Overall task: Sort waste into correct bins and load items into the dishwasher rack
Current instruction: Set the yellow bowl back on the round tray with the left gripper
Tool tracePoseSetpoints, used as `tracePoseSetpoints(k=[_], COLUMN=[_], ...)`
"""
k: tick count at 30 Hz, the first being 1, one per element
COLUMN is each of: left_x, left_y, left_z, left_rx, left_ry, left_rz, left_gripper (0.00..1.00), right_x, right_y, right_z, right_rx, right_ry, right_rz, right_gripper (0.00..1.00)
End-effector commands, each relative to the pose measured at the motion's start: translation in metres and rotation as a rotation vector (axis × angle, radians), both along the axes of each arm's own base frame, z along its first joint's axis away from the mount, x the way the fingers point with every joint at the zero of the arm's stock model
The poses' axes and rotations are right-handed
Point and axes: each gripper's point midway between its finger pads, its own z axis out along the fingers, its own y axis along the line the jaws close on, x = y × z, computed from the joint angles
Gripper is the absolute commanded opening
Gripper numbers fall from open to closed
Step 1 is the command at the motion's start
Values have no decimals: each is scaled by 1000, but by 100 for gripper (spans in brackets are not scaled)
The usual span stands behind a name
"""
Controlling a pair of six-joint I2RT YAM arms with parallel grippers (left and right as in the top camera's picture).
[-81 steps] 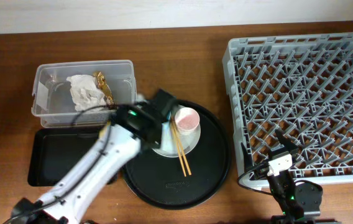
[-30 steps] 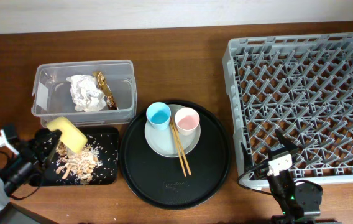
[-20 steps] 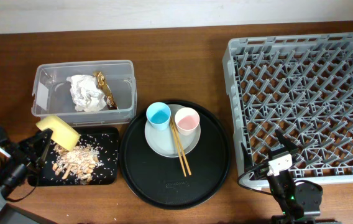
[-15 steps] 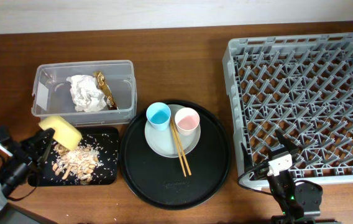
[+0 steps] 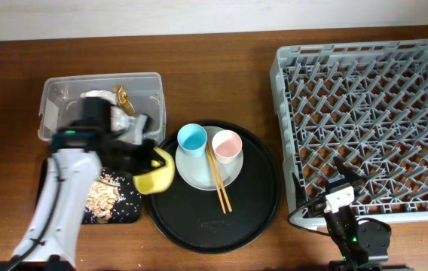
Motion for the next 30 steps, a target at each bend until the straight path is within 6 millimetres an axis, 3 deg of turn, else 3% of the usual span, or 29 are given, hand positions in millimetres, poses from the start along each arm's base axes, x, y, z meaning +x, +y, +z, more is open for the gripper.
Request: tracePoseSetpoints(k=[1, 5, 8, 12, 16, 21, 26, 30], left_x=[-13, -33, -55, -85, -105, -112, -118, -119], left_y=[-13, -42, -49, -70, -77, -96, -88, -82], left_z=[-14, -23, -40, -66, -81, -85, -107, -113], left_rx=[255, 437, 530, 508, 518, 489, 500, 522], left_ry=[12, -32, -26, 7, 25, -22, -5, -9], left_rz=[-15, -96, -130, -195, -242, -279, -252, -249], left_gripper=[0, 0, 0, 0, 0, 0, 0, 1], right_x=[0, 0, 0, 0, 0, 0, 0, 0], right_y=[-1, -1, -1, -2, -2, -1, -1, -1], right_z=[-2, -2, -2, -2, -2, -2, -2, -2], right_rx=[8, 8, 8, 8, 8, 8, 8, 8], right_ry=[5, 5, 5, 5, 5, 5, 5, 5], right_rz=[-7, -7, -7, -7, -7, -7, -7, -7], right_gripper=[99, 98, 99, 99, 99, 99, 99, 99])
